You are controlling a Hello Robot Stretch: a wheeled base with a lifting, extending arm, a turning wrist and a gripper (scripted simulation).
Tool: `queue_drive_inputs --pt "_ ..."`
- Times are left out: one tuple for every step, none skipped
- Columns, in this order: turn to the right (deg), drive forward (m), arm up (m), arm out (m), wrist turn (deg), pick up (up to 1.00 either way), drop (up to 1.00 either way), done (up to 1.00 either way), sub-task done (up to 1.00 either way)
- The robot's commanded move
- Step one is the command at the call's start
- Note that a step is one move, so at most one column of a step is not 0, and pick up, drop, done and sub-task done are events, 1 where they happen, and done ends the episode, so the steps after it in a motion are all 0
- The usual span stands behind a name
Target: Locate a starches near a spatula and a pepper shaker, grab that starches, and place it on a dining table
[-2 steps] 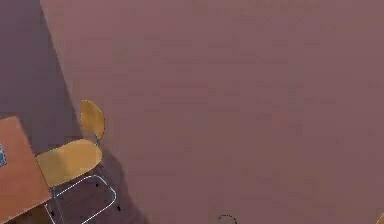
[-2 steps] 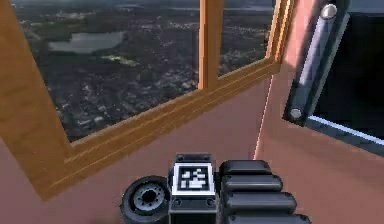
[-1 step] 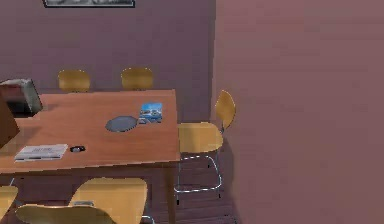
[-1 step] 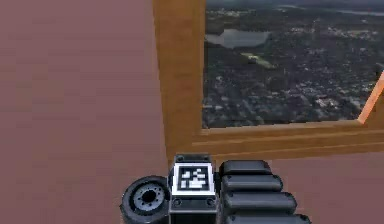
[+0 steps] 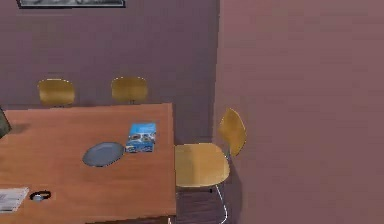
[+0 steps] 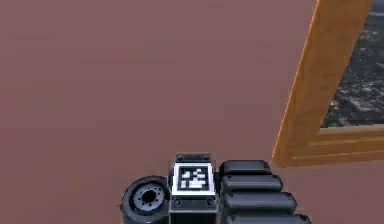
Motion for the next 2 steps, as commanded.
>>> queue_drive_inputs --pt "-45.0 0.0 0.0 0.0 0.0 0.0 0.0 0.0 0.0" --pt "-45.0 0.0 0.0 0.0 0.0 0.0 0.0 0.0 0.0"
